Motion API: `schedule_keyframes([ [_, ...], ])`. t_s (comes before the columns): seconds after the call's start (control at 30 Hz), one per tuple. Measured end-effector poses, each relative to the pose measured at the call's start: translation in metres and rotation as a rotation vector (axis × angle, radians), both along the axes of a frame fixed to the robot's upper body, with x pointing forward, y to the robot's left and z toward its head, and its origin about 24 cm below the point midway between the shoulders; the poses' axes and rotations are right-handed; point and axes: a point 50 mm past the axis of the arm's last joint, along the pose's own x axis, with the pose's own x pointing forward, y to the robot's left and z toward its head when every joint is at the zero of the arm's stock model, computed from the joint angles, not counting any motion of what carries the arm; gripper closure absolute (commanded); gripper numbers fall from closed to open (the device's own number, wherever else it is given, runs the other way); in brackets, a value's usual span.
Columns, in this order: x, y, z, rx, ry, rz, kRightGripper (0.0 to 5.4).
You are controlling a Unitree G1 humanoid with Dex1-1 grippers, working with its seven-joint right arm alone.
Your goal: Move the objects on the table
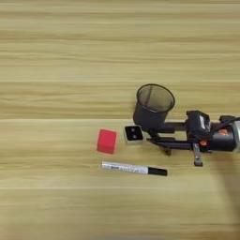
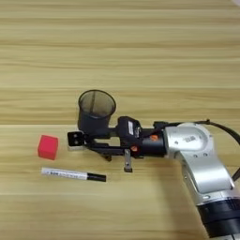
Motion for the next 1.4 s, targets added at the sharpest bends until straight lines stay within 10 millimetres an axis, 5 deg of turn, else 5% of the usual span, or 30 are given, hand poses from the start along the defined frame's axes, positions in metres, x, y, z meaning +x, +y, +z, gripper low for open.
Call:
schedule_keyframes([
  [1.4,0.008,0.008,-0.058,-0.08,0.102,-0.073,4.61],
])
